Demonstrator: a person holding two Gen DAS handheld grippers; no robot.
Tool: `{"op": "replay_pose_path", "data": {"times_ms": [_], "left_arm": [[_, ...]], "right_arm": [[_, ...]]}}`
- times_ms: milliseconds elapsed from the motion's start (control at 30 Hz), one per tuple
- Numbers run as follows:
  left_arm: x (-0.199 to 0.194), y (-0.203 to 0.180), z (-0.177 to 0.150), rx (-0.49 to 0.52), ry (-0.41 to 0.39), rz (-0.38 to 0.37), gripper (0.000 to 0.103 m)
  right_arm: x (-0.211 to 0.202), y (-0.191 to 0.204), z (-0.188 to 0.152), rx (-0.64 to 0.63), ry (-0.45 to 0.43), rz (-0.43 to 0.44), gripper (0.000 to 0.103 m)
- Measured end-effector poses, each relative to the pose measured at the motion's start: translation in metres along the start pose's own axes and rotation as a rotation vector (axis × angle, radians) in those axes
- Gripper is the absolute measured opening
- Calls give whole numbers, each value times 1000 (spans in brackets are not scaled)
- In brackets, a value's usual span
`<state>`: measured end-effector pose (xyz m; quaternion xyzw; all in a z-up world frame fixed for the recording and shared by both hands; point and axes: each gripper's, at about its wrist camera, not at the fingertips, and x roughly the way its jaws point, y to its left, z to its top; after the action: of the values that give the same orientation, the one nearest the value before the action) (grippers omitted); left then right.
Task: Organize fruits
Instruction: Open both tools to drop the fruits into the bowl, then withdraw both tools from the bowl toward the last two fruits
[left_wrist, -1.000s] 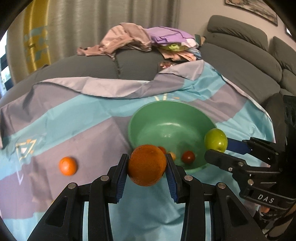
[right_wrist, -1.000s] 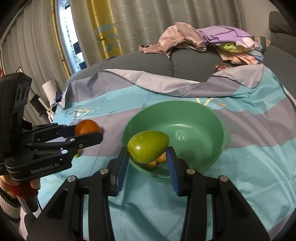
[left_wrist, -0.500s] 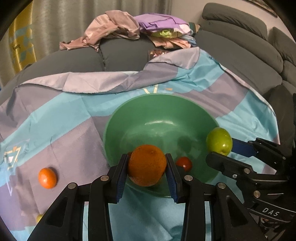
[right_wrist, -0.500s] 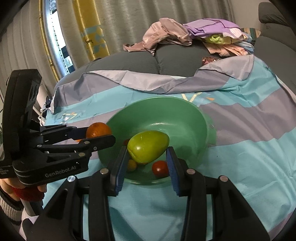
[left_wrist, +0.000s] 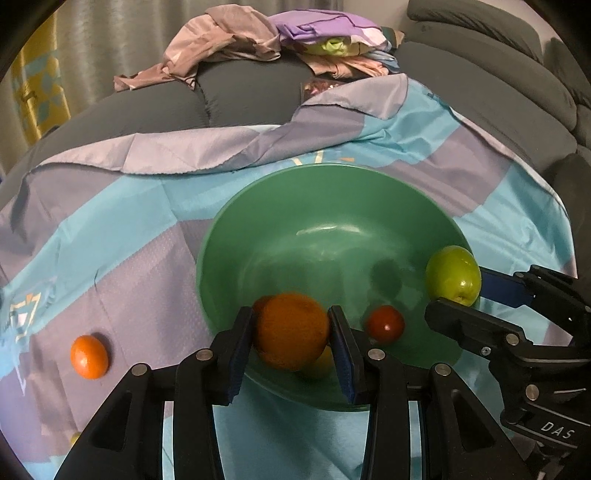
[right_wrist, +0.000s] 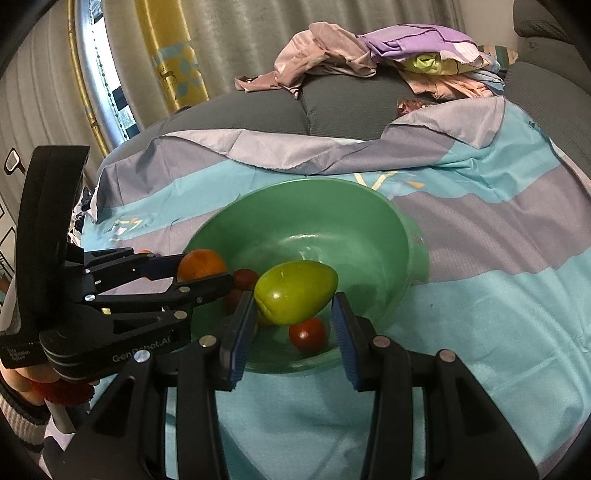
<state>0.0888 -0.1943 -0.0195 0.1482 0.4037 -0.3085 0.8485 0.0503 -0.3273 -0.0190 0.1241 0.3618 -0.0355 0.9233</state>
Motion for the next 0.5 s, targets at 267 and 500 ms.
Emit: {"op": "replay_pose_path", "data": {"times_ms": [267,500], "left_arm": [[-18,2,0,-5,-48,17,51],[-47,24,-22,-80,-73,56,62]], "right_arm": [[-4,0,-1,16,0,-15,47],[-25,11,-5,15,-26,-10,64]]}}
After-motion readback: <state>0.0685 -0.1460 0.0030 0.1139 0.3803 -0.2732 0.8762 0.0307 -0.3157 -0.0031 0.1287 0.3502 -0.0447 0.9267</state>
